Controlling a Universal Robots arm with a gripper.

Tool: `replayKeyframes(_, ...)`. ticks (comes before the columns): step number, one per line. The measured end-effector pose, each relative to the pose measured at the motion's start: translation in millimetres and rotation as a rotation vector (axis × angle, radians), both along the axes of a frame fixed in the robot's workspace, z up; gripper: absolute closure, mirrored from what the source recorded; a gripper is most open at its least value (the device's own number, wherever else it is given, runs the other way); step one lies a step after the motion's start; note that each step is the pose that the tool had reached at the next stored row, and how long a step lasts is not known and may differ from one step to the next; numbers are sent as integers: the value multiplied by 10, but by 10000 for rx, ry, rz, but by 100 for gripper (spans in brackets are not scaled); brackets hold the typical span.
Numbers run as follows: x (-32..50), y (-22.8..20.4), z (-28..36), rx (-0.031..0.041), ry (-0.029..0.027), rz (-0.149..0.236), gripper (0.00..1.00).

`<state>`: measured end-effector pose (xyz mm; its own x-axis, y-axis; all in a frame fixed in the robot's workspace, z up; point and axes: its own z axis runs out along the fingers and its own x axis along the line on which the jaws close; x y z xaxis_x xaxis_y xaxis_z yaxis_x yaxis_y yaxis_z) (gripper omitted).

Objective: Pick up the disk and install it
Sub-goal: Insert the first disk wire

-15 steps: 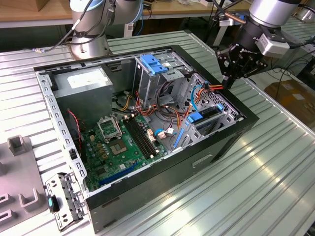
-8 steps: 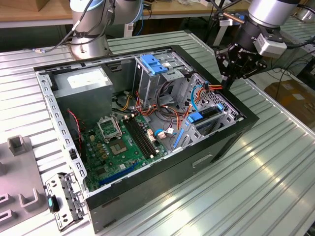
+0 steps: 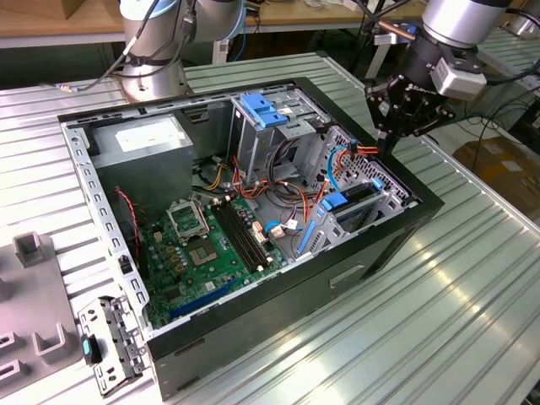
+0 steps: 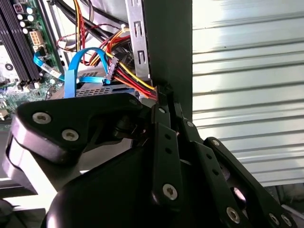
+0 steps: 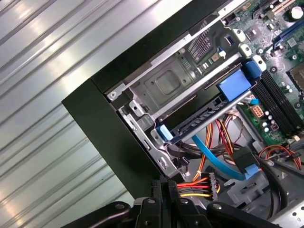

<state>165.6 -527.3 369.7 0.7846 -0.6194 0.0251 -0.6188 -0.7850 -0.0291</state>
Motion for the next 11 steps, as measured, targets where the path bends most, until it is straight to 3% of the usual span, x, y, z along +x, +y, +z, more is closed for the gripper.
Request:
replayKeyframes(6,-100,-6,0,0,0,-272,83)
replayKeyframes(11,-100,-5,0,-1,0,-1078,83)
